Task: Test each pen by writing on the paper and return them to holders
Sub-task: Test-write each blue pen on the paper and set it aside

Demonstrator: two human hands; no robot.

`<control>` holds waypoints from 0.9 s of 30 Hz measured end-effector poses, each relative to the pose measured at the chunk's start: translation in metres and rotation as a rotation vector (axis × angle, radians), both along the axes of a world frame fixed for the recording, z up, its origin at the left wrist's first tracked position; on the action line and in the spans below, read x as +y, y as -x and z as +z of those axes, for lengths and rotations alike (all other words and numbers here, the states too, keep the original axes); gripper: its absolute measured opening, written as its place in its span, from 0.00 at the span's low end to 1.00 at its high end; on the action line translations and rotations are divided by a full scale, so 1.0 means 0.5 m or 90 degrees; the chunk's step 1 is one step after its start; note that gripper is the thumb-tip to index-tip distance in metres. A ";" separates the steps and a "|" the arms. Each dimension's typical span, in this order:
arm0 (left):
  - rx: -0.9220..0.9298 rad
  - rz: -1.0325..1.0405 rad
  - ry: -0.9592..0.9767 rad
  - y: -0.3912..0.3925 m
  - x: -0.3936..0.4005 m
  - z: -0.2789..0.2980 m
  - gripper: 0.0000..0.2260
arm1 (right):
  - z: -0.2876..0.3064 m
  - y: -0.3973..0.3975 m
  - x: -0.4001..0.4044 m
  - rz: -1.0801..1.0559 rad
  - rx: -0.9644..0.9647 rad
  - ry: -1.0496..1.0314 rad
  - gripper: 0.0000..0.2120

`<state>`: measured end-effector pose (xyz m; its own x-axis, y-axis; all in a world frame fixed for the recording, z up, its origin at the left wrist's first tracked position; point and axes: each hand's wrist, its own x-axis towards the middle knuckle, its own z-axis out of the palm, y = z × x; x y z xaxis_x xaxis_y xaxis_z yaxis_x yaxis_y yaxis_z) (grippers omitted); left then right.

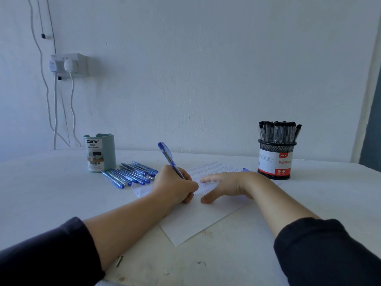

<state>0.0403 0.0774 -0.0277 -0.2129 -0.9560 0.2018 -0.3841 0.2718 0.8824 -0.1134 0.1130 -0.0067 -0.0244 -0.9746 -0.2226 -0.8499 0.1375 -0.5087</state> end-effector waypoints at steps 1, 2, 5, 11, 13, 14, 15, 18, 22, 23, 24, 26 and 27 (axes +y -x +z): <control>-0.003 0.003 0.002 0.000 0.000 0.000 0.01 | 0.000 0.000 0.001 0.000 0.001 0.000 0.35; -0.004 0.006 0.002 0.000 0.000 0.000 0.01 | 0.000 0.000 0.001 -0.001 0.000 0.000 0.35; -0.005 0.008 -0.002 -0.001 -0.001 0.001 0.02 | 0.000 0.000 0.002 -0.005 -0.004 -0.001 0.35; 0.002 0.014 -0.006 0.001 0.002 0.003 0.03 | 0.002 0.000 0.003 0.000 -0.005 -0.002 0.35; -0.001 0.012 -0.011 0.001 0.004 0.003 0.03 | 0.001 0.001 0.002 0.001 -0.002 -0.001 0.35; 0.000 0.011 -0.013 0.002 0.004 0.004 0.03 | 0.000 0.001 0.001 -0.001 -0.002 -0.001 0.35; 0.002 0.009 -0.014 0.001 0.004 0.004 0.03 | 0.000 0.001 0.000 -0.002 -0.004 -0.001 0.35; 0.006 0.008 -0.015 0.002 0.004 0.003 0.03 | -0.003 0.003 -0.002 -0.004 -0.006 -0.001 0.36; 0.001 0.010 -0.016 0.002 0.004 0.003 0.04 | -0.003 0.002 -0.003 -0.005 -0.008 -0.002 0.35; 0.001 0.011 -0.016 0.001 0.004 0.003 0.05 | -0.003 0.002 -0.002 -0.006 -0.008 -0.002 0.35; 0.001 0.010 -0.014 0.001 0.004 0.003 0.05 | -0.003 0.002 -0.002 -0.006 -0.008 -0.002 0.35; 0.003 0.003 -0.012 0.001 0.006 0.004 0.04 | -0.002 0.002 -0.002 -0.009 -0.008 -0.001 0.35; 0.004 -0.003 -0.012 0.002 0.008 0.004 0.04 | -0.002 0.002 -0.001 -0.010 -0.010 -0.001 0.35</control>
<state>0.0395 0.0814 -0.0257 -0.2154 -0.9588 0.1853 -0.3775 0.2568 0.8897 -0.1143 0.1125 -0.0076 -0.0357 -0.9737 -0.2251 -0.8398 0.1513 -0.5213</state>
